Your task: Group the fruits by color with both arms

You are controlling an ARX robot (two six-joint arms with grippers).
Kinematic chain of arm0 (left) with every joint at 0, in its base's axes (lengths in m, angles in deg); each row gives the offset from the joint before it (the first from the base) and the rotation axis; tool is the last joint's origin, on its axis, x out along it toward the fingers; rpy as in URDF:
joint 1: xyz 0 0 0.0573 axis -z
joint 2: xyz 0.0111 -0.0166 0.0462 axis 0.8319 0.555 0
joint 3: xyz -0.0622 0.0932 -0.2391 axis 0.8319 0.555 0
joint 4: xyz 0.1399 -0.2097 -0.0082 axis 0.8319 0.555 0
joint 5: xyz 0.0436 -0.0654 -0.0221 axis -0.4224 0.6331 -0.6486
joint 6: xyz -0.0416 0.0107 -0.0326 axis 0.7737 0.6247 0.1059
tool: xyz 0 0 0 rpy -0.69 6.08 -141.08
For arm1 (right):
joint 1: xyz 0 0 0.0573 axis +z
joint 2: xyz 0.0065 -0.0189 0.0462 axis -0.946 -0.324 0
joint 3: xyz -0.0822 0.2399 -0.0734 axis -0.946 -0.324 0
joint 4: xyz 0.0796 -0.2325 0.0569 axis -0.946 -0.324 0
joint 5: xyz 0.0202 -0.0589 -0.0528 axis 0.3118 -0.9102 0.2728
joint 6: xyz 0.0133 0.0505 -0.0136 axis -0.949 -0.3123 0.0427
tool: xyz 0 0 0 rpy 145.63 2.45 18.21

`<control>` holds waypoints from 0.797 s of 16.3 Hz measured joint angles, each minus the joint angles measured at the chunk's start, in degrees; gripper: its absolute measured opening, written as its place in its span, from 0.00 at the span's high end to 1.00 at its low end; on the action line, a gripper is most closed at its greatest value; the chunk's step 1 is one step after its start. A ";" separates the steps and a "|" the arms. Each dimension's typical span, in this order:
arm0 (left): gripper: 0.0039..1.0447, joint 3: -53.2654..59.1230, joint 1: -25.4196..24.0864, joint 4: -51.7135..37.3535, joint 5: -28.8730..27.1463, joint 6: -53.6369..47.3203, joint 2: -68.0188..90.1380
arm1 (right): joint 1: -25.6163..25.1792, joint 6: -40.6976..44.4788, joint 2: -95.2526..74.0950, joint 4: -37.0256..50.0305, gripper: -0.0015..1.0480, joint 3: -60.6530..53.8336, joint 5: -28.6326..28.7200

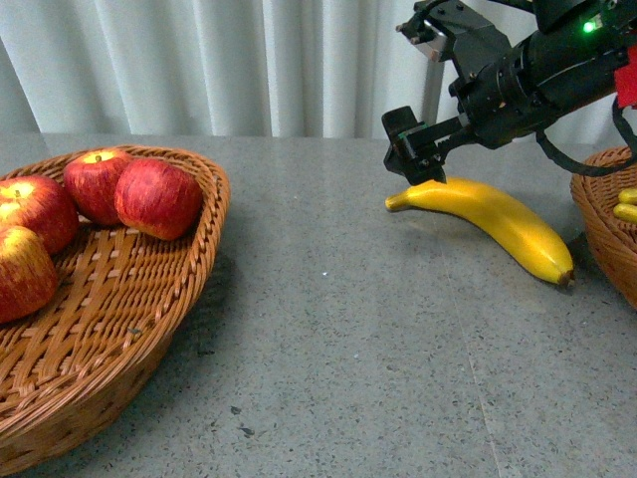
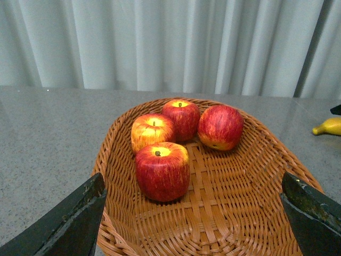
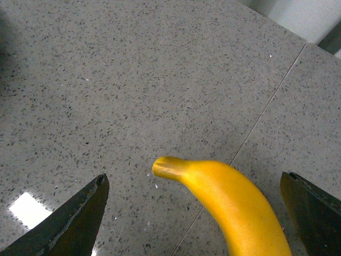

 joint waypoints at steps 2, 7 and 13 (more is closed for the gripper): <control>0.06 0.00 0.00 0.00 0.00 0.00 0.00 | 0.24 2.64 -1.81 -2.84 0.06 2.62 -1.44; 0.06 0.00 0.00 0.00 0.00 0.00 0.00 | 0.07 8.04 -6.54 -8.94 0.06 8.50 -5.35; 0.06 0.00 0.00 0.00 -0.02 0.02 0.00 | -0.28 12.07 -8.37 -13.81 0.06 10.49 -6.86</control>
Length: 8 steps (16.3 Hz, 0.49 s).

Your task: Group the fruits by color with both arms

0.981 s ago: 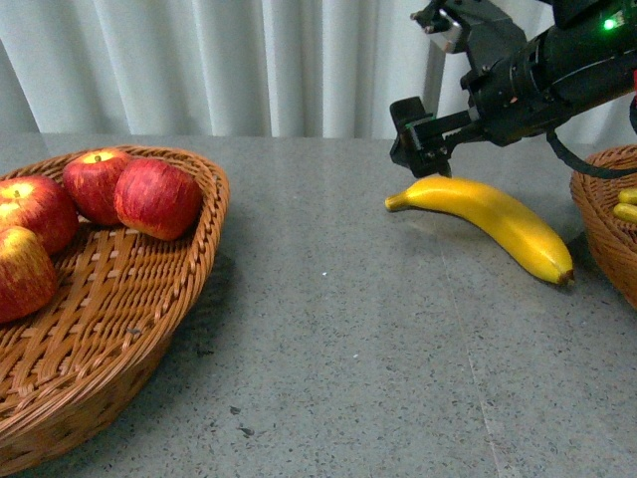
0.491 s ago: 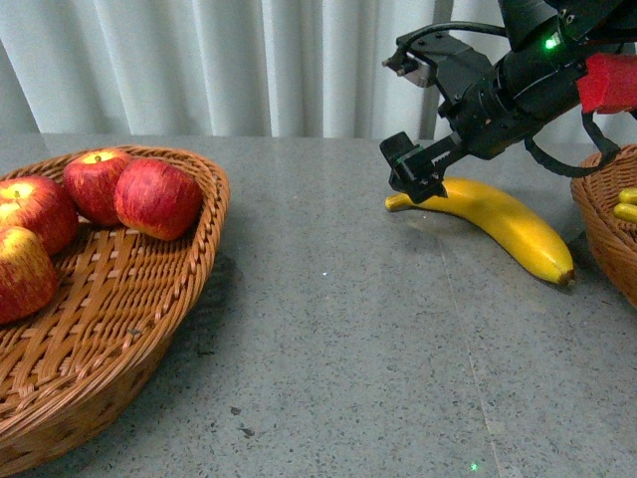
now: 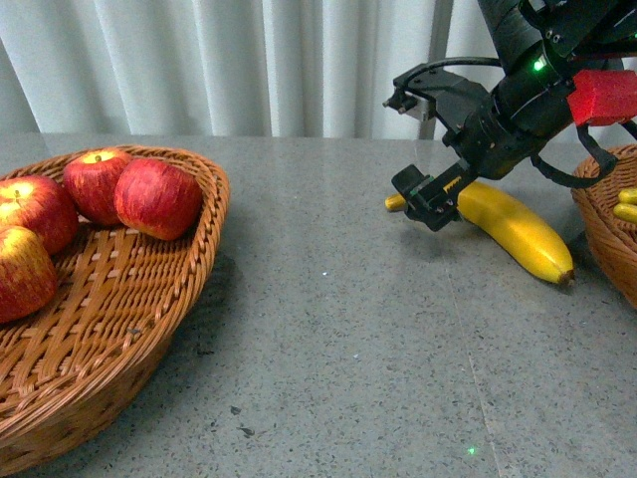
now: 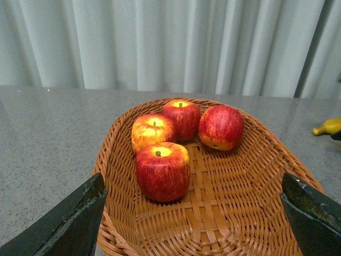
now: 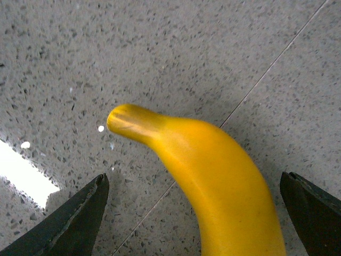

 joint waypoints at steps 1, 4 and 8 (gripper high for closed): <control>0.06 0.00 0.00 0.00 0.02 -0.02 0.00 | 0.04 0.52 -0.13 -0.50 0.06 -0.04 -0.35; 0.06 0.00 0.00 0.00 0.02 -0.02 0.00 | 0.81 1.90 -0.15 -0.09 0.23 -0.74 -0.22; 0.06 0.00 0.00 0.00 0.02 0.00 0.00 | 1.16 1.31 0.61 1.18 0.65 -0.83 1.79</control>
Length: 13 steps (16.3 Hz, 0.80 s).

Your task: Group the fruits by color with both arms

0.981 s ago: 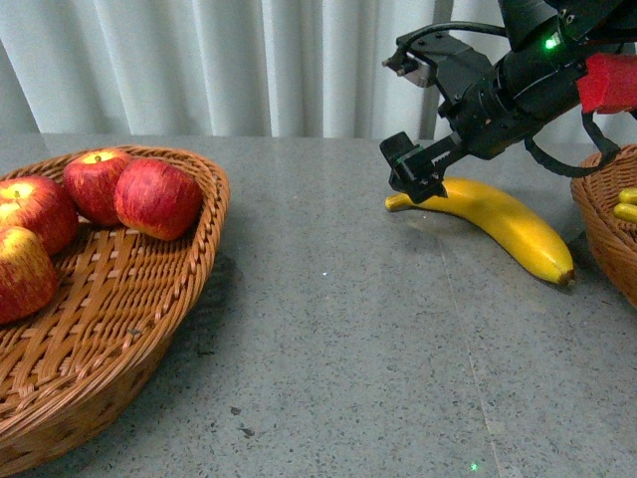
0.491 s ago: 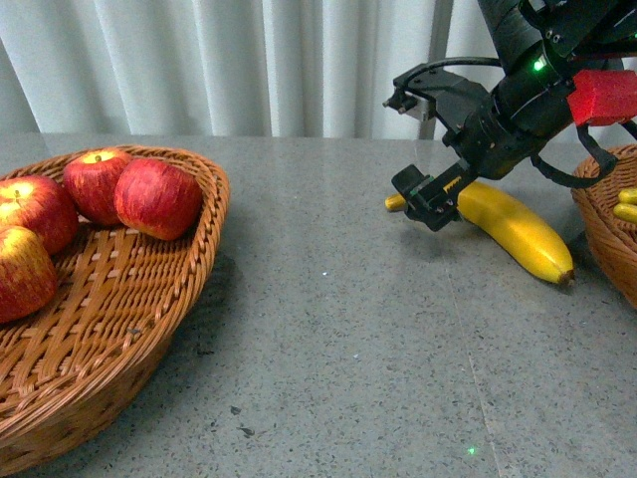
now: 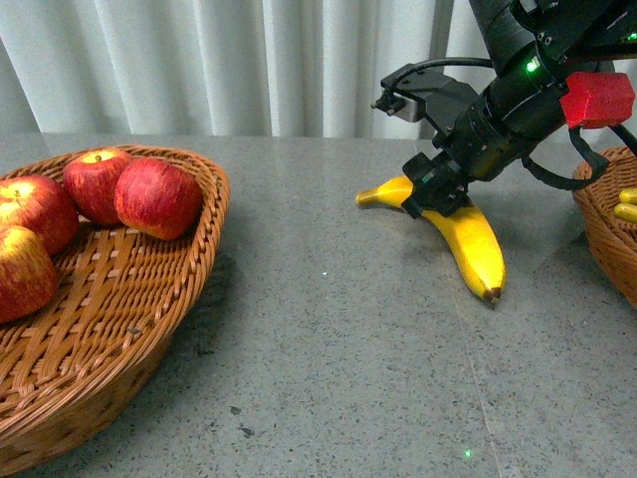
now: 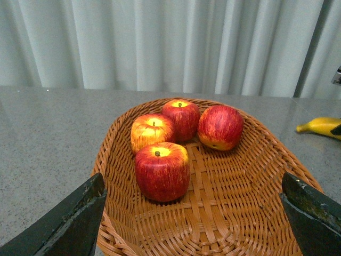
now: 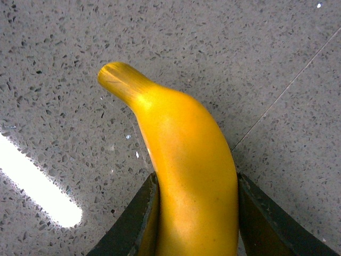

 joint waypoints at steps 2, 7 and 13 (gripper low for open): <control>0.06 0.00 0.00 0.00 0.00 -0.02 0.00 | 0.00 -2.58 2.25 3.85 0.68 -0.11 1.88; 0.06 0.00 0.00 0.00 0.00 -0.02 0.00 | -2.56 -16.68 13.88 15.17 0.68 -4.11 11.06; 0.06 0.00 0.00 0.00 0.00 -0.02 0.00 | -19.52 -24.48 28.02 25.68 0.68 -22.03 20.76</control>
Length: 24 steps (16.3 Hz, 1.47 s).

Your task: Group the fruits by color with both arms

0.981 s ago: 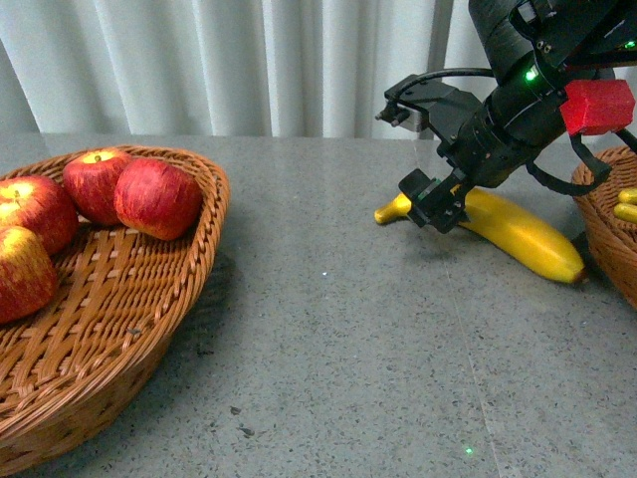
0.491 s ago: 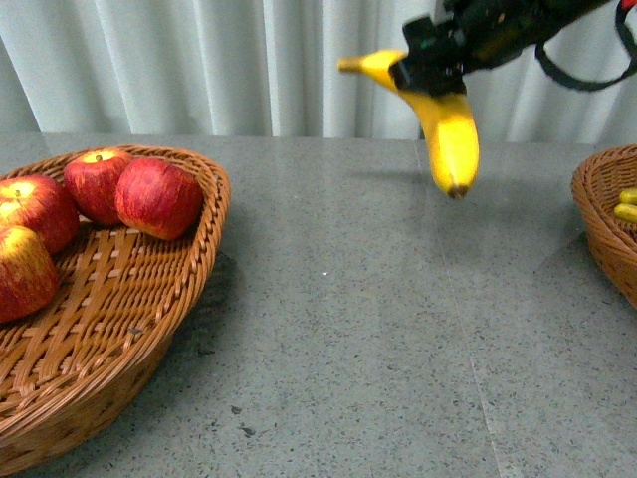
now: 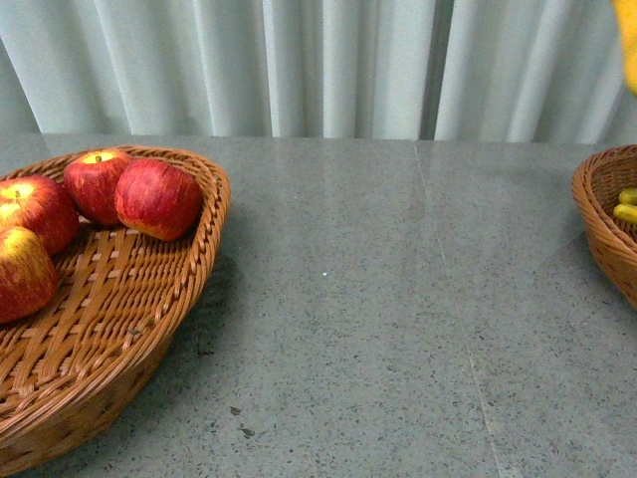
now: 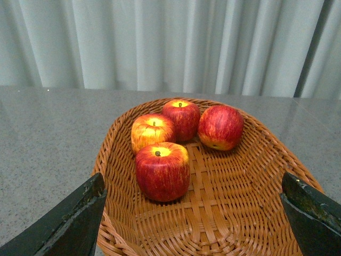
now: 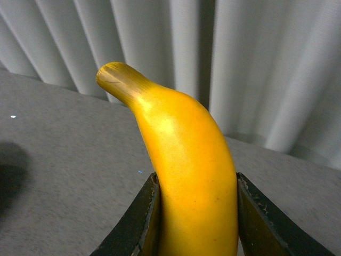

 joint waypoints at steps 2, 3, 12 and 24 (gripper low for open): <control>0.06 0.00 0.00 0.00 0.00 0.00 0.00 | -6.27 5.38 4.55 1.97 0.68 -7.32 1.38; 0.06 0.00 0.00 0.00 0.02 0.00 0.00 | -8.63 9.99 6.80 3.02 0.68 -10.86 2.05; 0.06 0.00 0.00 0.00 0.00 0.00 0.00 | -19.12 31.63 17.97 -0.17 0.68 -30.21 14.62; 0.06 0.00 0.00 0.00 0.00 0.02 0.00 | -14.80 6.69 33.33 14.34 0.06 -33.97 21.66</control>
